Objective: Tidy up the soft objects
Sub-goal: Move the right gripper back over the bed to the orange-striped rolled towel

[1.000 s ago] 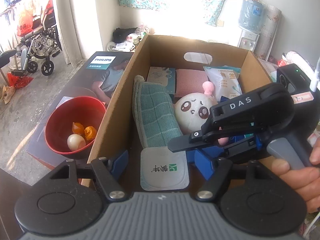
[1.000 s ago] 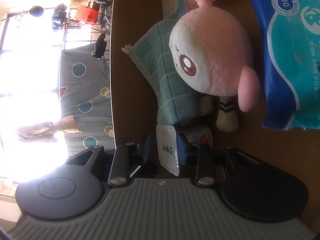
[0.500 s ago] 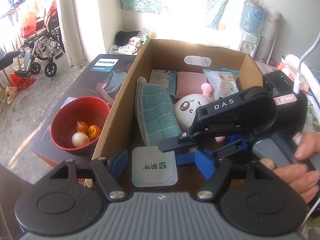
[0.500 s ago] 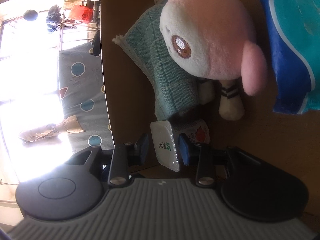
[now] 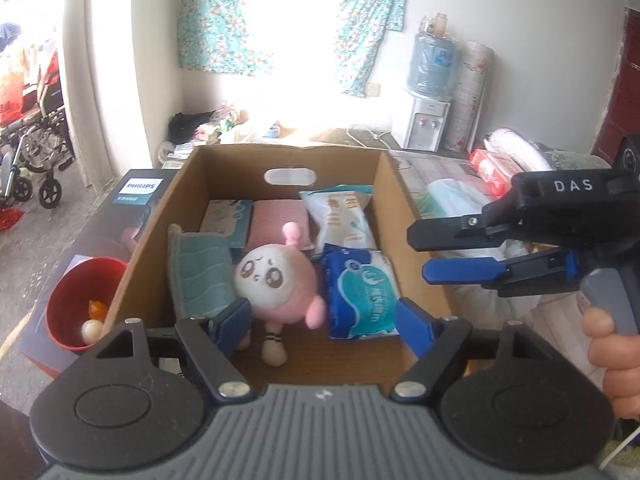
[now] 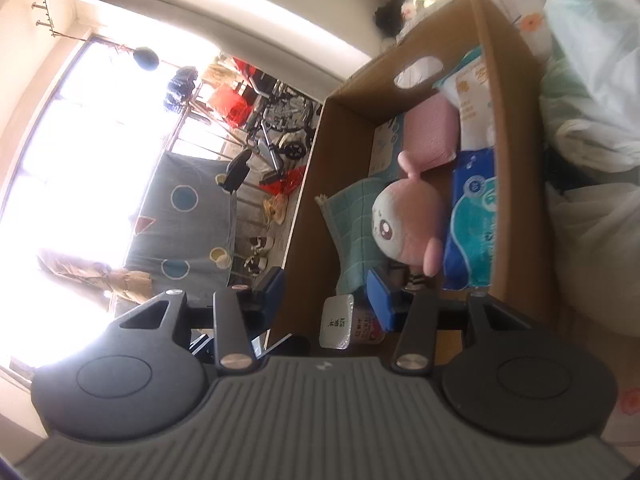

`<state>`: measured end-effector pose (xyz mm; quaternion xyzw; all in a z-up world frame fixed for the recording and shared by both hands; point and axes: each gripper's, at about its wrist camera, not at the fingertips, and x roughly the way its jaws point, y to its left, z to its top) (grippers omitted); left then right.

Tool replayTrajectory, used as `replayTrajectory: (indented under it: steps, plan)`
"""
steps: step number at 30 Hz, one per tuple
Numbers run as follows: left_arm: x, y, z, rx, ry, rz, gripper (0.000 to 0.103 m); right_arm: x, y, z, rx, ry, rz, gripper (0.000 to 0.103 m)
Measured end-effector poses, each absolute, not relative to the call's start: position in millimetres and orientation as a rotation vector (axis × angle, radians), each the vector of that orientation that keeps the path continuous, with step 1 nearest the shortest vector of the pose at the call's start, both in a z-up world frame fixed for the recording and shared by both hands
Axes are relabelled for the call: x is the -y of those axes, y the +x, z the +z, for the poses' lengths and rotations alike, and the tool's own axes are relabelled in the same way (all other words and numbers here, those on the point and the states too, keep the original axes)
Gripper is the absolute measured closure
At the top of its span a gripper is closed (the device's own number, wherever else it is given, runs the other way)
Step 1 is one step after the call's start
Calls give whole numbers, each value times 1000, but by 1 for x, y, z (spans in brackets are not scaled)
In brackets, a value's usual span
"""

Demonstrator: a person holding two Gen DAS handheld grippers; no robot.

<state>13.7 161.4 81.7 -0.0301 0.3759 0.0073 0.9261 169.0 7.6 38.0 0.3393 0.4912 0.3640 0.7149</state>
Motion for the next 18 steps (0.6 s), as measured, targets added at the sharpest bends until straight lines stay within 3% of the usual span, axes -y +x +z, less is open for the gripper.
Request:
replayTrajectory:
  steps: [12, 18]
  plan:
    - [-3, 46, 62, -747, 2, -365, 21, 263, 90, 68, -831, 651, 300, 54]
    - [86, 45, 19, -791, 48, -582, 21, 340, 46, 43, -842, 548, 68, 53]
